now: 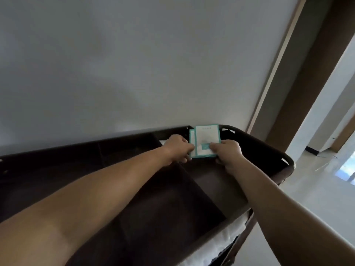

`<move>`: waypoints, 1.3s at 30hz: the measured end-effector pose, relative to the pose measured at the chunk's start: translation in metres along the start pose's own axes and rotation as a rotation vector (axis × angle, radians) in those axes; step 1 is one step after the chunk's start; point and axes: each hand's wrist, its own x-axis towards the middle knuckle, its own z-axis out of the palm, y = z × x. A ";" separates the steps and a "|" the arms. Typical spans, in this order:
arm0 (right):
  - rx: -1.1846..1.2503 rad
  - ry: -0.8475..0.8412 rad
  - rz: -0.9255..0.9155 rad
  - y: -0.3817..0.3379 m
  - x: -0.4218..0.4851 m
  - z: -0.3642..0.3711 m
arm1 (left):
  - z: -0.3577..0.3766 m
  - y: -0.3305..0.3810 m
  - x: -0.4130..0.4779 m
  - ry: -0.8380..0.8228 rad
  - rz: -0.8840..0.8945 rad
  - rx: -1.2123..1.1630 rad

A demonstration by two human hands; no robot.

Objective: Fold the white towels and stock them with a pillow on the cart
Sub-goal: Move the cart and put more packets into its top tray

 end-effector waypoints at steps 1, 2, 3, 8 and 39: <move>-0.007 -0.039 0.004 0.003 0.023 0.000 | 0.002 0.001 0.012 0.070 0.002 0.045; -0.024 -0.079 0.013 0.006 0.045 0.001 | 0.004 0.001 0.024 0.133 0.002 0.109; -0.041 -0.115 0.023 0.010 0.065 0.005 | 0.003 0.002 0.033 0.184 -0.001 0.207; -0.147 -0.264 -0.030 0.010 0.145 0.046 | -0.012 0.000 0.059 0.280 -0.053 0.588; -0.831 -0.623 -0.719 -0.061 0.010 0.112 | -0.082 -0.015 -0.075 0.498 -0.280 0.987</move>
